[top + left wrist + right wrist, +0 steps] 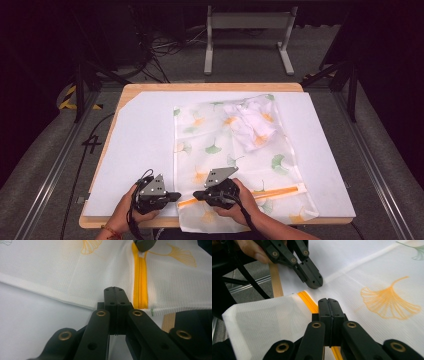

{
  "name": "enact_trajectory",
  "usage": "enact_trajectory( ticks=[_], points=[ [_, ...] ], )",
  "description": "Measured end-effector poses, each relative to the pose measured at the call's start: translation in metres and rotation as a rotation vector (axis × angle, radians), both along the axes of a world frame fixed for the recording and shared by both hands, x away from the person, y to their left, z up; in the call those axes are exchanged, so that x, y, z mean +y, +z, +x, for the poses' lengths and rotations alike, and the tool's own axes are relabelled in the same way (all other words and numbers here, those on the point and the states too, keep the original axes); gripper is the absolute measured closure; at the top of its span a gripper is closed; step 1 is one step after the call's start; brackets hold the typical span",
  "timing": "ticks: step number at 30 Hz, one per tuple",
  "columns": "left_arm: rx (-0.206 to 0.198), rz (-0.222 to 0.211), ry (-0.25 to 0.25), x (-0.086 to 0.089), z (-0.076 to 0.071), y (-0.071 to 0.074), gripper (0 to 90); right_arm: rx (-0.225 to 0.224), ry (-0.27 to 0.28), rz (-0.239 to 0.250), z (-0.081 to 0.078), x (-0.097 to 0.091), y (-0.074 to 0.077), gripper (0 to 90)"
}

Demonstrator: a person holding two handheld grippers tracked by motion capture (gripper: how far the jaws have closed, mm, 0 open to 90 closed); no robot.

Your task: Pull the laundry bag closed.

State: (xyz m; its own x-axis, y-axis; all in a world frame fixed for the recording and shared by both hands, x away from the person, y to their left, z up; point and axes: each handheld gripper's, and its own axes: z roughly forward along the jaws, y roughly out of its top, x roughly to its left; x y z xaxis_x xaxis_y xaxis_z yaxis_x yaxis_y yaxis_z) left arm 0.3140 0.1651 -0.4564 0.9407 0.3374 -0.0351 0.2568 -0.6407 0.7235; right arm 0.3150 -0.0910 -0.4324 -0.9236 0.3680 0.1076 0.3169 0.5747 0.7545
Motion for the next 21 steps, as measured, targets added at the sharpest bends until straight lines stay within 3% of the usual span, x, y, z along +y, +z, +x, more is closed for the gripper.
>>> enact_trajectory(
  ticks=[14,21],
  points=[
    [0.002,0.003,0.0,0.0,0.0,0.001,90.0,-0.002,-0.061,-0.011,0.004,-0.04,0.005,90.0],
    [-0.001,0.004,0.001,-0.001,0.0,0.0,90.0,-0.026,-0.074,-0.017,-0.002,-0.065,0.009,90.0]
  ],
)
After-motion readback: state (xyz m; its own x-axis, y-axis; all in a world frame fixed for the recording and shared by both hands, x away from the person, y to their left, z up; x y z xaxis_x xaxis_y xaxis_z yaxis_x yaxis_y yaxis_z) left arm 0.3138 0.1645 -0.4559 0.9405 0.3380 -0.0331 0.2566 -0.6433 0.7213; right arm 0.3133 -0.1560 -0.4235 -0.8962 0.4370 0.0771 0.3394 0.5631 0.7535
